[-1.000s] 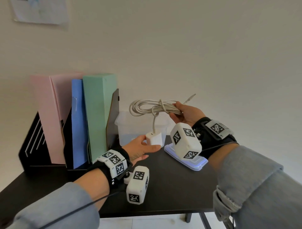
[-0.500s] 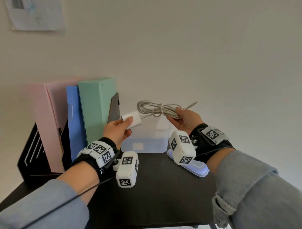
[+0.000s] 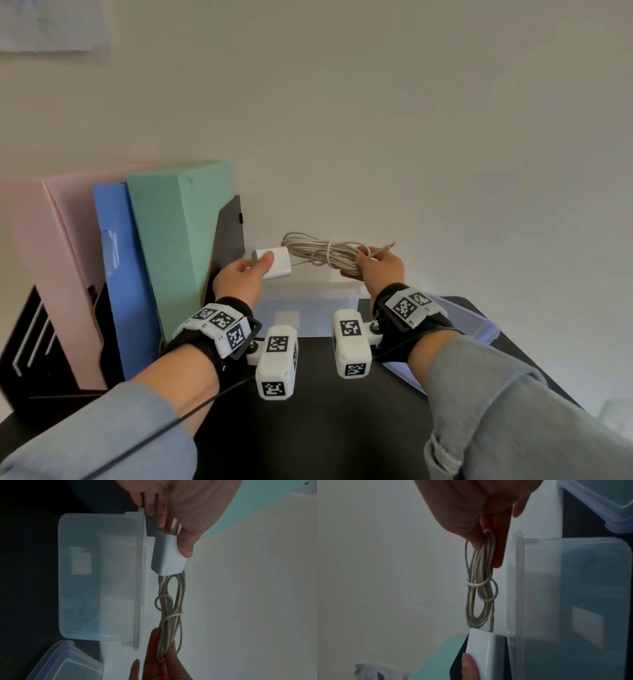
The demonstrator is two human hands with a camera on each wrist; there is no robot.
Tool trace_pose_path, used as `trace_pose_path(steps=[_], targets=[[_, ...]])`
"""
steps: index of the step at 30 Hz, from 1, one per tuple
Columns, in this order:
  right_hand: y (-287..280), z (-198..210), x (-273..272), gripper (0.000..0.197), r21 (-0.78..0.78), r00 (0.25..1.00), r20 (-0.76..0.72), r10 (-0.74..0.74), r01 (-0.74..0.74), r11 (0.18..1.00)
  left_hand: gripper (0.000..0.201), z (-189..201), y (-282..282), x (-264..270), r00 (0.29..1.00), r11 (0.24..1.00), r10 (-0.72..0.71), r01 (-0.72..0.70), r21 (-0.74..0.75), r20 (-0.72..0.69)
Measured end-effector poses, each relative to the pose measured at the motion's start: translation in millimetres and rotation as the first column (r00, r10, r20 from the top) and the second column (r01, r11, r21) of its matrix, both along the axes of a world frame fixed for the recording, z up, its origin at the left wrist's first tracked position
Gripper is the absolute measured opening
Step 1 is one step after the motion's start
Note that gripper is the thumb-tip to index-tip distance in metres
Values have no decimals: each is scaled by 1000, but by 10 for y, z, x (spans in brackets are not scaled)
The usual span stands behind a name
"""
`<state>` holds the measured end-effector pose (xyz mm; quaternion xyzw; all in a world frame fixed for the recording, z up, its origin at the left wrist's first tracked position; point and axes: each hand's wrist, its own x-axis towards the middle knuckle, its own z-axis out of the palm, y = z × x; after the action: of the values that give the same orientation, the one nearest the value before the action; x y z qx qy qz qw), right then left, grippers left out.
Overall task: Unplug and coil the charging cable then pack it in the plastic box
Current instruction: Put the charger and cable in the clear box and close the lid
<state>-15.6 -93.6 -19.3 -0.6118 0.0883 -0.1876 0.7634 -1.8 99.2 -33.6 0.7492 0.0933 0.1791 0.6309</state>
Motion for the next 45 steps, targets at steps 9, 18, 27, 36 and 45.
trace_pose_path(steps=[9, 18, 27, 36, 45], targets=[[-63, -87, 149, 13, -7, 999, -47, 13, -13, 1000, 46, -21, -24, 87, 1000, 1000, -6, 6, -10, 3], [-283, 46, -120, 18, -163, 991, -131, 26, -47, 986, 47, 55, -63, -175, 997, 997, -72, 71, -37, -32], [-78, 118, -29, 7, -720, 989, -101, -108, 2, 694, 51, 71, -115, -28, 994, 980, -8, 30, 199, -114], [-11, -66, 72, 5, -943, 965, -211, -157, -158, 294, 45, -68, -229, -18, 968, 774, 161, -4, 633, -191], [-41, -80, 83, 28, -942, 953, -252, -170, -201, 270, 62, -58, -232, -25, 960, 747, 190, -7, 664, -203]])
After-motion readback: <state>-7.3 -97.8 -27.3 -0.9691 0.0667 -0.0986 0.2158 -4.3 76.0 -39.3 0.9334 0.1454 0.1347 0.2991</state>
